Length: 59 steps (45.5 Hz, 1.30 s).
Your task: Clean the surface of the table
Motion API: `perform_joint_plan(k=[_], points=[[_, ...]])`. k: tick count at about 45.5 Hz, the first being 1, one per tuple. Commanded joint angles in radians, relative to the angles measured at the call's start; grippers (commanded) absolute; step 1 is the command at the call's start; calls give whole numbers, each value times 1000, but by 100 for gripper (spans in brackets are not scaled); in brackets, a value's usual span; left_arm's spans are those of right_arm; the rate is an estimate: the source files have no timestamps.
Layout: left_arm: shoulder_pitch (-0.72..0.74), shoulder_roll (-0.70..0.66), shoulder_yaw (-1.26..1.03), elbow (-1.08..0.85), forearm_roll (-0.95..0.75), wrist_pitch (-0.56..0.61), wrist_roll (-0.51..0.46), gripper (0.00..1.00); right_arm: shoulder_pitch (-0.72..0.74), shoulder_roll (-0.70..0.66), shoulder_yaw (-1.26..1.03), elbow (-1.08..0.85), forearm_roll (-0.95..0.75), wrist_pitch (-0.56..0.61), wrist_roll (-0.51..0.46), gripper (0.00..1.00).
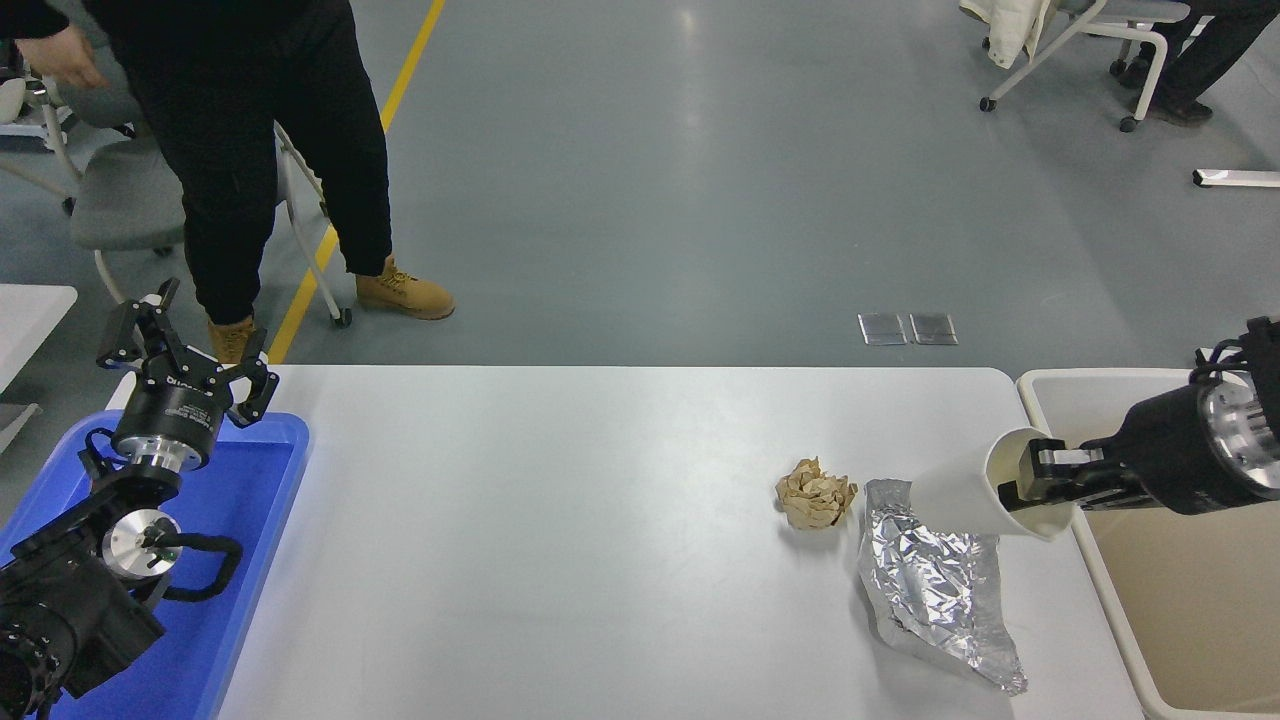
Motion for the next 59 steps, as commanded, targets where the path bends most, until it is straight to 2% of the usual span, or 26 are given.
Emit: perform_joint_plan(k=[1, 9, 15, 21, 26, 32, 46, 59], points=[[0, 0, 0, -1, 0, 1, 0, 100, 37, -92, -4, -33, 8, 40, 0, 0], [0, 0, 0, -1, 0, 0, 0, 100, 32, -93, -1, -214, 3, -4, 2, 0], [0, 0, 0, -1, 0, 0, 0, 100, 6, -95, -24, -337, 13, -88, 8, 0], [0, 0, 0, -1, 0, 0, 0, 100, -107, -74, -32, -446, 20, -272, 15, 0], [0, 0, 0, 0, 0, 0, 0, 100, -233, -12, -32, -533, 22, -481, 40, 0], [1, 0, 0, -1, 0, 0, 0, 100, -307, 54, -31, -607, 39, -633, 95, 0], [0, 0, 0, 0, 0, 0, 0, 100, -448, 343, -29, -930, 49, -836, 267, 0], [1, 0, 0, 0, 0, 0, 0, 100, -563, 624, -12, -1306, 62, -954, 411, 0]])
